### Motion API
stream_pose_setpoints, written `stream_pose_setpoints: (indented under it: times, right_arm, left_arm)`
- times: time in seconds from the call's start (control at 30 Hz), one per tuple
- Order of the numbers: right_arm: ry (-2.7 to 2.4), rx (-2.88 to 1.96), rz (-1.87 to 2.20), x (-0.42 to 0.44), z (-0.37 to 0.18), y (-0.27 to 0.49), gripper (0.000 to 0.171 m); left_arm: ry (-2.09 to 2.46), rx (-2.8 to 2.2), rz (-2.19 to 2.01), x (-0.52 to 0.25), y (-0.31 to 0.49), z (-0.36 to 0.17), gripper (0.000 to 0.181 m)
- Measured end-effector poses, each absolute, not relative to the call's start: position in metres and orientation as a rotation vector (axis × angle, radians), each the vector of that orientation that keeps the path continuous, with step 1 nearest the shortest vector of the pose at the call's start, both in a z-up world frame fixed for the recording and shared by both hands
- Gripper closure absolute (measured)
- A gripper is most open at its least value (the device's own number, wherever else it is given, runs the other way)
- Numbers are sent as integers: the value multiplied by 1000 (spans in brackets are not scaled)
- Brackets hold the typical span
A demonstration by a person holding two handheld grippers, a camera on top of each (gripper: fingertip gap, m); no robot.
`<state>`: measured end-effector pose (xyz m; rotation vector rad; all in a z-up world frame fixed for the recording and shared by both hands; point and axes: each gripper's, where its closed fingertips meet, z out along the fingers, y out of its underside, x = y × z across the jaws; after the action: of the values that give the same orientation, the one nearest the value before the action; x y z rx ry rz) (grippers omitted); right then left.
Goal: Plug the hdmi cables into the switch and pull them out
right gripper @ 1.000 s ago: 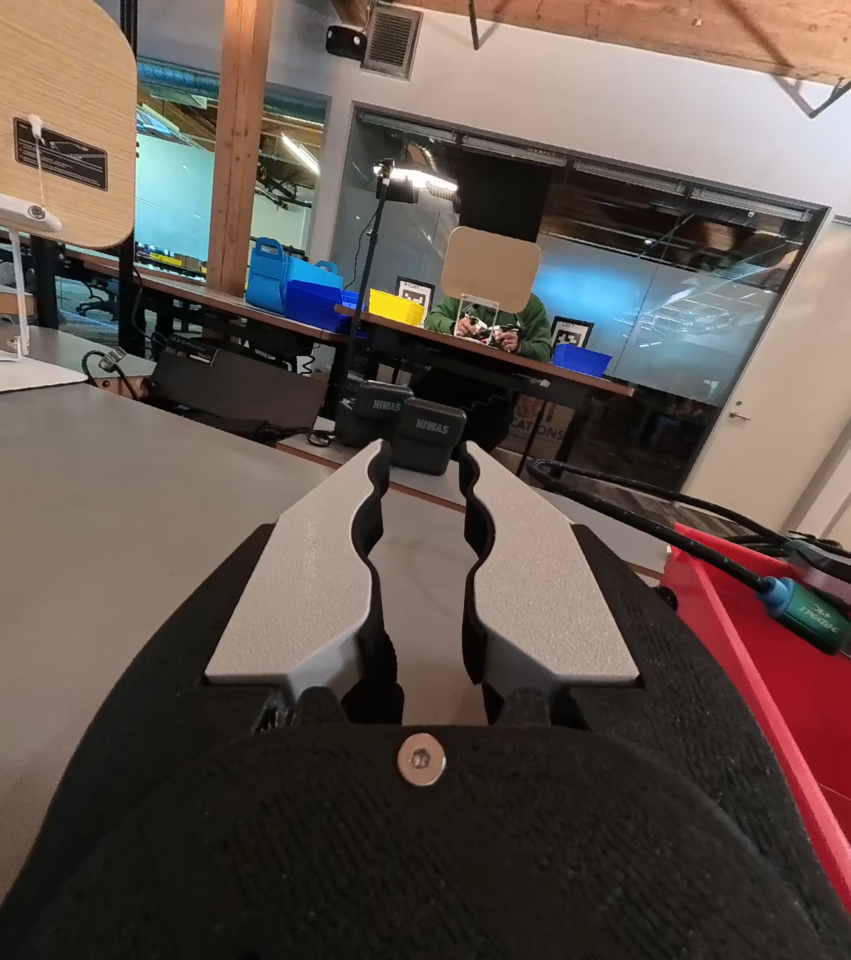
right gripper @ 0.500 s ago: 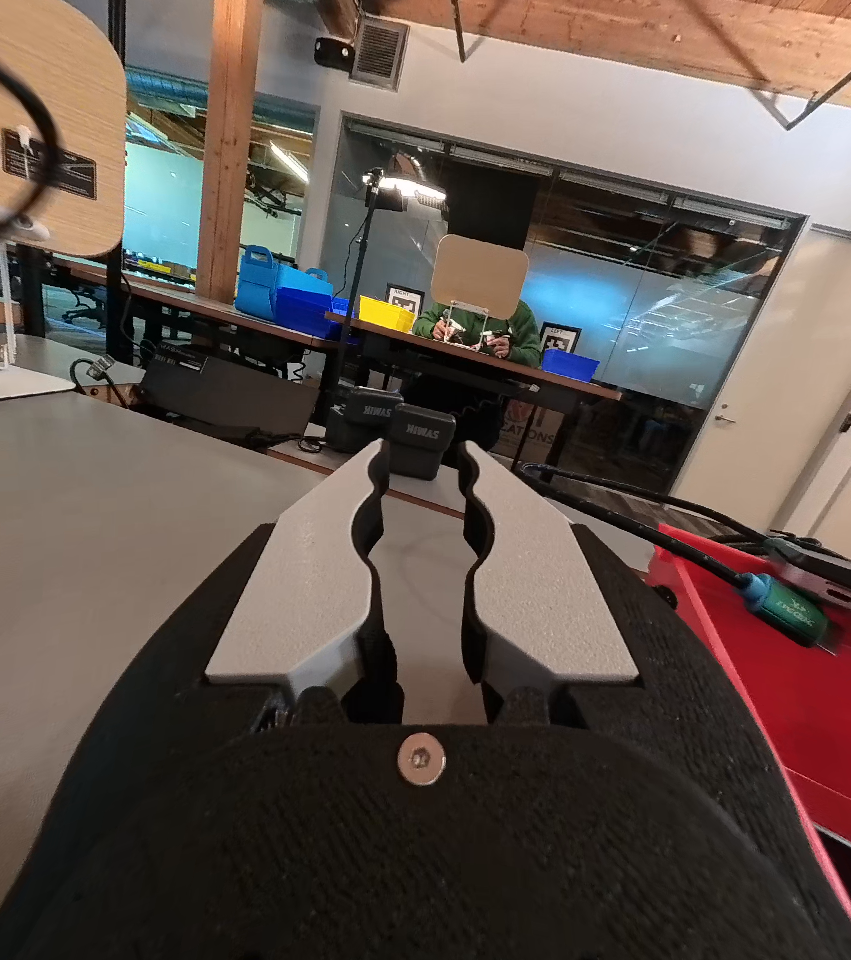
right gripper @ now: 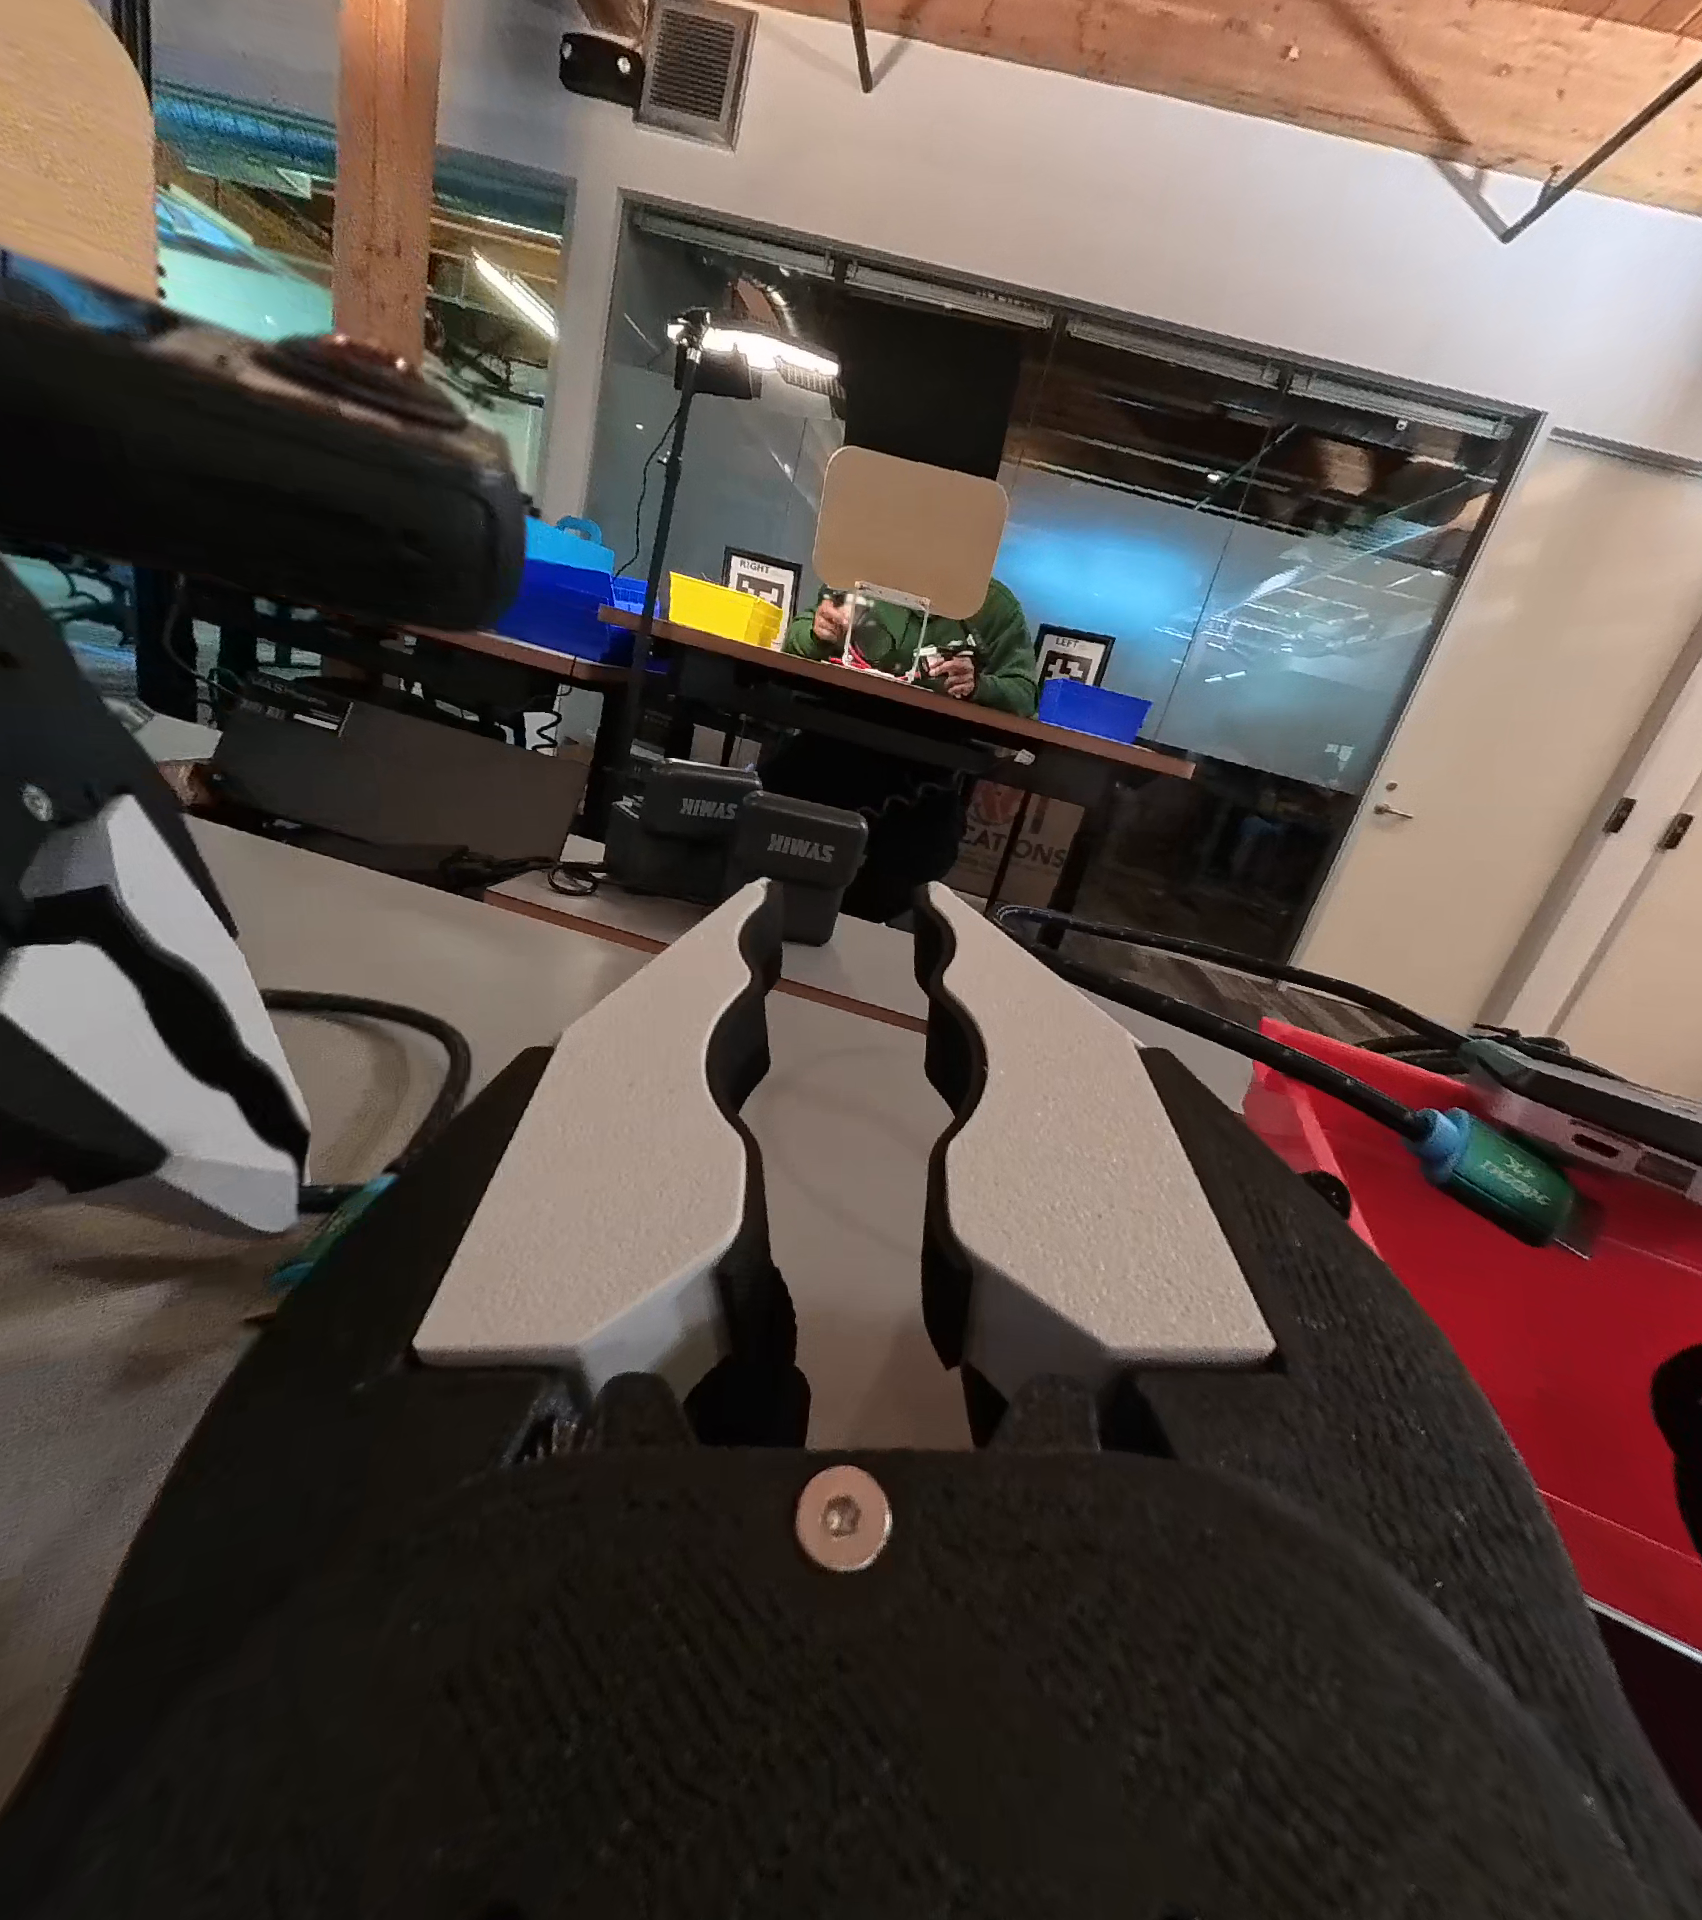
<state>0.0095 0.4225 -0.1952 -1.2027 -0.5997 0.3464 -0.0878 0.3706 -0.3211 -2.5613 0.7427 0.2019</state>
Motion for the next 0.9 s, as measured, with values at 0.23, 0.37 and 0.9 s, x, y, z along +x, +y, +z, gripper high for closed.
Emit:
stream_pose_setpoints:
  times: [0.23,0.37,0.9]
  right_arm:
    - [-599,-1207,352,10,-195,422,148]
    - [-619,-1200,353,6,-196,421,148]
    - [-1105,-1023,482,-44,-193,354,141]
  left_arm:
    - [510,-2255,293,-121,366,-283,97]
    - [476,-2106,-9,-96,328,-264,109]
    - [622,-1410,228,-80,260,-209,135]
